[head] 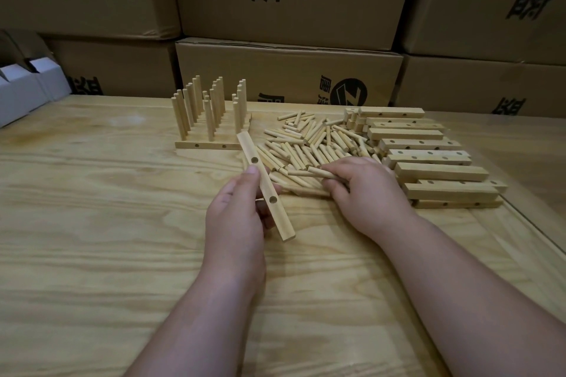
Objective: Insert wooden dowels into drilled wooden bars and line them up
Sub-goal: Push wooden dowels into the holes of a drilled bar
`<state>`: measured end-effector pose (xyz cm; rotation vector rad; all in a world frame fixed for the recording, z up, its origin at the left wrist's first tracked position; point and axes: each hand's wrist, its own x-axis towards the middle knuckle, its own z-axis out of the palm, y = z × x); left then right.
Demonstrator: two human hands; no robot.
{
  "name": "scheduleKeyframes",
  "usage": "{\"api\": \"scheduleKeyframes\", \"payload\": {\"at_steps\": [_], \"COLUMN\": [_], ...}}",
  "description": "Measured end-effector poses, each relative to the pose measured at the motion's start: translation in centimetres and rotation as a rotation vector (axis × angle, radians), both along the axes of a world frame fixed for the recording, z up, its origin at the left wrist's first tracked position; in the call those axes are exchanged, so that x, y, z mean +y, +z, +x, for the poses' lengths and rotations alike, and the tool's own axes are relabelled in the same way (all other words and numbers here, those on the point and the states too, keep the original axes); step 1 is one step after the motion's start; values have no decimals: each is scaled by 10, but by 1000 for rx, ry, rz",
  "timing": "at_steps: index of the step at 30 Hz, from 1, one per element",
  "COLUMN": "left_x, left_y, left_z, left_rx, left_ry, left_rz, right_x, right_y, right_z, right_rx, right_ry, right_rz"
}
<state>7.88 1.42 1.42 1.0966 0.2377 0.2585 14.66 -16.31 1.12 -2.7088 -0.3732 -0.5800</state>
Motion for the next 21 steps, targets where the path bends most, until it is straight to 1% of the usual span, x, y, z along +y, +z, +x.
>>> {"api": "scheduleKeyframes", "payload": {"at_steps": [7, 10, 12, 13, 15, 17, 19, 21], "left_x": [-1, -2, -4, -5, -7, -8, -8, -7], "left_y": [2, 1, 3, 4, 5, 6, 5, 4], "left_z": [-3, -3, -3, -2, -2, -2, -1, 0], "left_rx": [-2, -36, -57, -49, 7, 81, 145, 173], "left_ry": [-13, -51, -132, -182, -276, -330, -332, -313], "left_rz": [-11, -24, -100, -171, -289, -310, -303, -311], "right_x": [1, 2, 1, 1, 2, 7, 8, 6], "right_y": [-2, 1, 3, 5, 10, 15, 21, 21], "right_z": [0, -2, -4, -5, -9, -12, -13, -19], "right_rx": [64, 3, -47, -58, -43, 19, 145, 275], "right_ry": [-24, -16, -8, -1, -7, -60, -142, -151], "right_rz": [-38, 33, 113, 171, 358, 593, 825, 960]}}
